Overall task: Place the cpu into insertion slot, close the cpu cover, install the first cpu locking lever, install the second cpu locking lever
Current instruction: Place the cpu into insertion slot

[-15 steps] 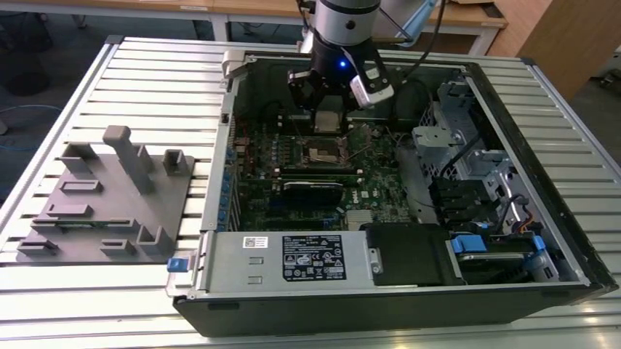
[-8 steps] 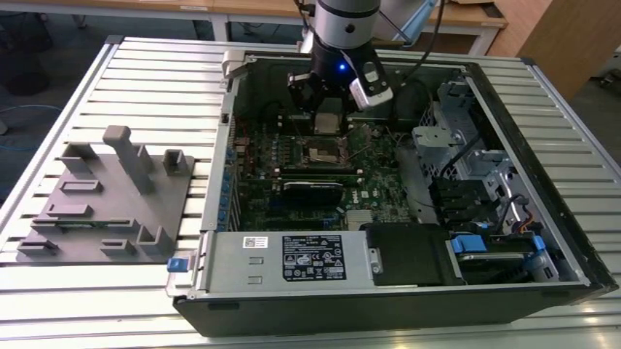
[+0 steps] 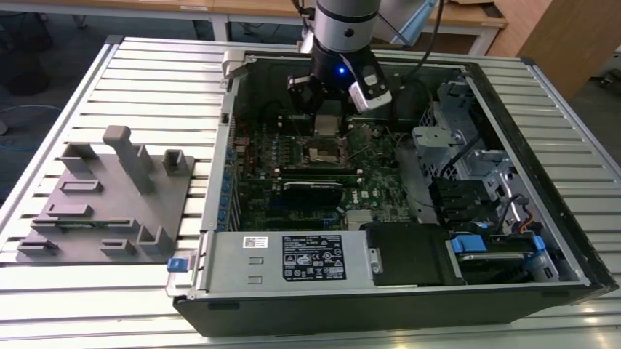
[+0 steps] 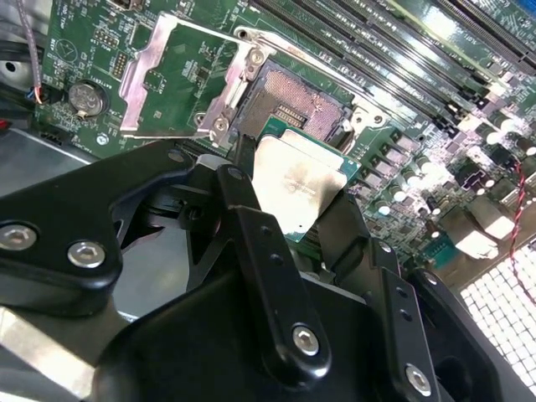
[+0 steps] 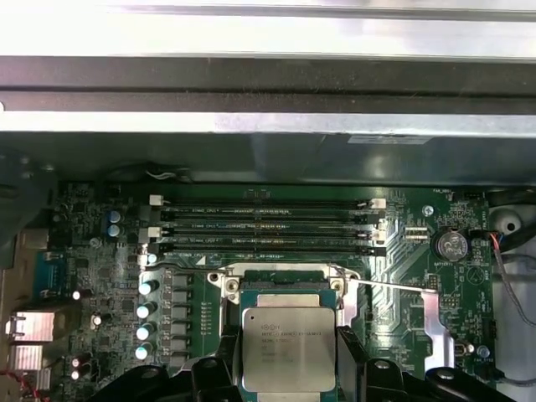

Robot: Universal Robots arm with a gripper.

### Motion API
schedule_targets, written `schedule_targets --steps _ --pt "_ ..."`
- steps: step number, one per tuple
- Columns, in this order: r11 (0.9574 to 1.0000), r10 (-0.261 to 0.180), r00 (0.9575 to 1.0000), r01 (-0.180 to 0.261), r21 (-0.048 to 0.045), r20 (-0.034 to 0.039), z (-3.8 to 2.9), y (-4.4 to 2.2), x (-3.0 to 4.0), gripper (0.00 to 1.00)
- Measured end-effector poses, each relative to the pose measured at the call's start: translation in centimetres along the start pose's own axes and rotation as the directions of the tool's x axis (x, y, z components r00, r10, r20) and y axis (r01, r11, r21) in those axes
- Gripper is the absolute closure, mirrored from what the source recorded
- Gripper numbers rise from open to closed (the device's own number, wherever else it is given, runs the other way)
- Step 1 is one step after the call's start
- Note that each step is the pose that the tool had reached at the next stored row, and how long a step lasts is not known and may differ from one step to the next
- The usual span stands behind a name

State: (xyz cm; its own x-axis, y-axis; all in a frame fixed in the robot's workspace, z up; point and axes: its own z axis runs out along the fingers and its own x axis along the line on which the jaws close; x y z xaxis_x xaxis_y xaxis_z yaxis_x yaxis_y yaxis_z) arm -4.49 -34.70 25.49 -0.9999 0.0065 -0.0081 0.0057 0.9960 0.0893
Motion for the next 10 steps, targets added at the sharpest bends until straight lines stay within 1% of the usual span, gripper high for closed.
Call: schedule_targets --steps 10 --pt "1.0000 0.000 1.0000 0.000 0.0001 0.0000 0.75 -0.07 0.00 0.46"
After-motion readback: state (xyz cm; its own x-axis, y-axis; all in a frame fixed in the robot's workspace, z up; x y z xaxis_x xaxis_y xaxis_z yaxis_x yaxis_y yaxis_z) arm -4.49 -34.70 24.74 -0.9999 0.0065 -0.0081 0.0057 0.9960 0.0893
